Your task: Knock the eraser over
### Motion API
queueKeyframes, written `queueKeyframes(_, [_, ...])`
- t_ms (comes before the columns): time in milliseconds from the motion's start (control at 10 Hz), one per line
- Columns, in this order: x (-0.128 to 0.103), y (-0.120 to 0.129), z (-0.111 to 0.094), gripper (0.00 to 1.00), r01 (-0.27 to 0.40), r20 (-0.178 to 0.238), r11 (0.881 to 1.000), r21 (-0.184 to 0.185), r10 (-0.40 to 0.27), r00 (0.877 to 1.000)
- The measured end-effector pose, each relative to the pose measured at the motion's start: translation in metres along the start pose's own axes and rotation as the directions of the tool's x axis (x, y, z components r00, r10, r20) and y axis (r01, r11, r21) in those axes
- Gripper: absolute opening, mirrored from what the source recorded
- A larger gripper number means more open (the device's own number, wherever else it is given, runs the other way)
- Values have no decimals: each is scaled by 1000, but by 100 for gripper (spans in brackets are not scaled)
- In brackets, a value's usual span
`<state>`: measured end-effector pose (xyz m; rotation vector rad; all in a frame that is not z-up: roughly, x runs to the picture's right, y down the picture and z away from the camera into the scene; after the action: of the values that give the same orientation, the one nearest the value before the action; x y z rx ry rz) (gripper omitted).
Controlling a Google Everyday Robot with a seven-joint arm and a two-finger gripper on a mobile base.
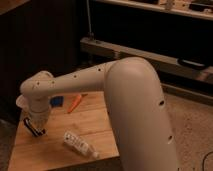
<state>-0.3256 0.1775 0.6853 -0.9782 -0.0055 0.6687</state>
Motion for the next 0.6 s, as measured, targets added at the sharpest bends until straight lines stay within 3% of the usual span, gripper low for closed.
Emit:
queueKeyframes(300, [-10, 5, 7, 0, 16, 0, 1000, -18, -16, 1000])
queueKeyframes(600, [-24, 8, 14, 0, 28, -6, 1000, -13, -28, 1000])
